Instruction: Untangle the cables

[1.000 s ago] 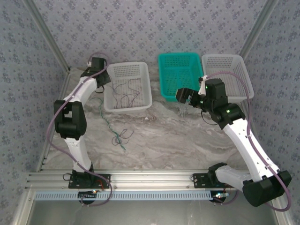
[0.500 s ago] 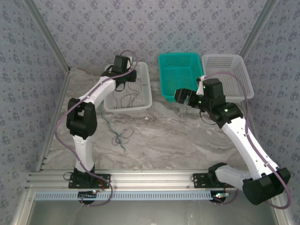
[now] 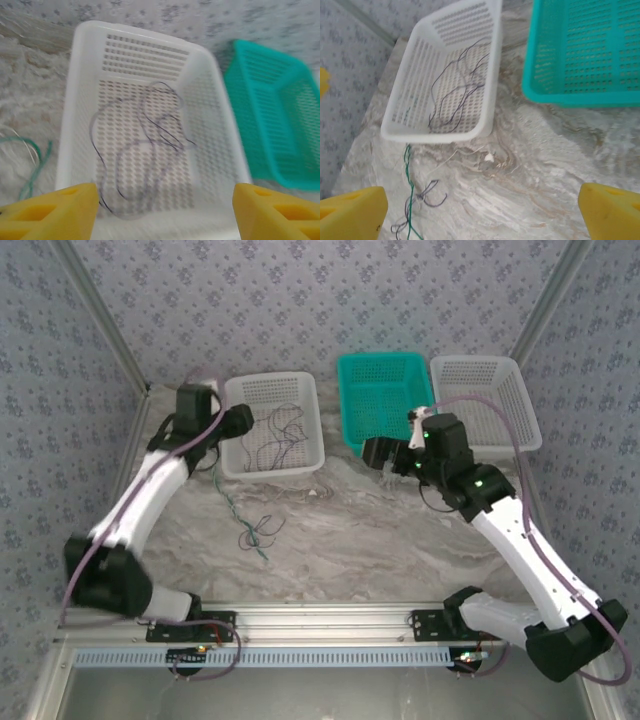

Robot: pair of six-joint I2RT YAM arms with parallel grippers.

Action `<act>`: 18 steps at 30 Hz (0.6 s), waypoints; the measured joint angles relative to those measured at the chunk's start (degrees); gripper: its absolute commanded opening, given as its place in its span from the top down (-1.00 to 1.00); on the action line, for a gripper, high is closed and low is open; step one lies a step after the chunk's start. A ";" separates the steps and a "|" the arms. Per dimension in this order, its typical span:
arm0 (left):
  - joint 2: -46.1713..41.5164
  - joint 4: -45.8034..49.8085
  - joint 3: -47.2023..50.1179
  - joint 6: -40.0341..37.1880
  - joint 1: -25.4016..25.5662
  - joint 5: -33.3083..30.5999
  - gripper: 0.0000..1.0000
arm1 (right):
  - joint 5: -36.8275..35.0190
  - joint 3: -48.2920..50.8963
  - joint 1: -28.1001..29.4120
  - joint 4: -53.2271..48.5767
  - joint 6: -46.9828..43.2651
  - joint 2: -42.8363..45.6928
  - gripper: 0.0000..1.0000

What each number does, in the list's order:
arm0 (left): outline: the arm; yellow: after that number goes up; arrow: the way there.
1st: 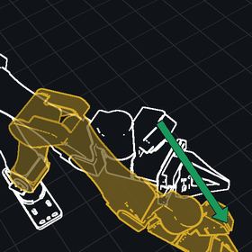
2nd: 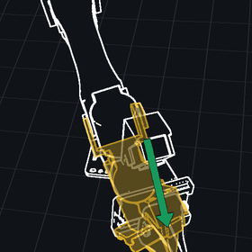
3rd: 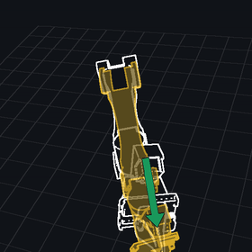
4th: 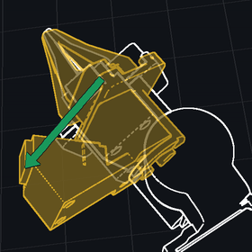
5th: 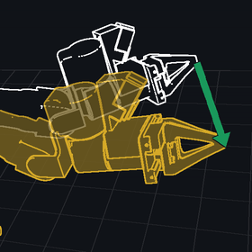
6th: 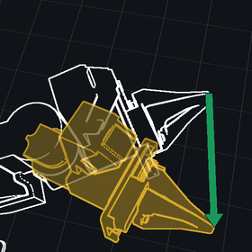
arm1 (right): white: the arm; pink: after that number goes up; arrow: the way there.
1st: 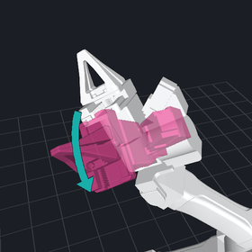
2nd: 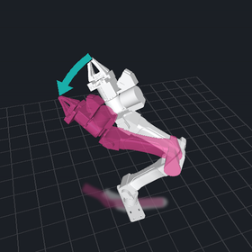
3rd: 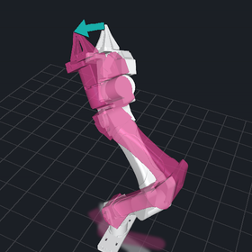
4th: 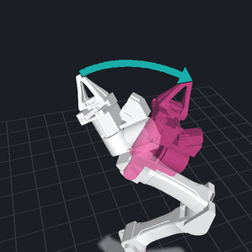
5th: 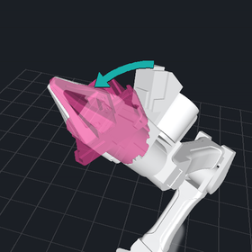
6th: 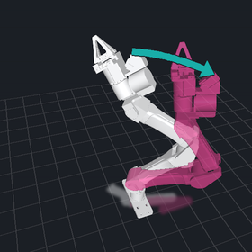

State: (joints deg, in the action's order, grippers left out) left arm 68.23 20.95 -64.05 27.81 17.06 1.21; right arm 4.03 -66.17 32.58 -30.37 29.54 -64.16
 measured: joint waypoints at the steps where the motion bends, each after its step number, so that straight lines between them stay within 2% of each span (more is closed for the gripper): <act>1: -4.07 1.40 2.49 1.75 1.53 -0.02 -0.43 | -0.22 0.46 2.34 1.31 -0.07 -1.53 -1.00; 4: -14.56 6.01 10.67 8.41 3.30 -1.51 -0.43 | -0.26 1.86 9.75 5.38 -0.11 -7.63 -1.00; 9: -20.92 16.06 20.70 17.25 3.30 -2.78 -0.43 | 2.95 1.79 21.68 11.19 1.31 -23.91 -0.93; 10: -20.87 17.31 21.81 18.29 3.30 -2.73 -0.43 | 3.91 1.79 22.95 12.07 1.77 -26.32 -0.88; 12: -19.93 18.38 24.35 20.44 3.30 -2.45 -0.43 | 6.36 1.73 24.92 14.43 3.78 -31.30 -0.60; 17: -19.06 16.50 30.51 24.02 3.30 -0.76 -0.43 | 10.71 -2.45 26.23 16.94 7.50 -39.60 -0.26; 18: -18.73 16.20 30.93 24.41 3.30 -0.42 -0.43 | 11.28 -3.52 26.45 17.18 7.82 -40.68 -0.14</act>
State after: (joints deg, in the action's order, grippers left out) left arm 49.50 37.15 -33.12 52.23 20.36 0.80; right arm 15.31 -69.69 59.02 -13.19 37.36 -104.84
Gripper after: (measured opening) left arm 0.717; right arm 0.645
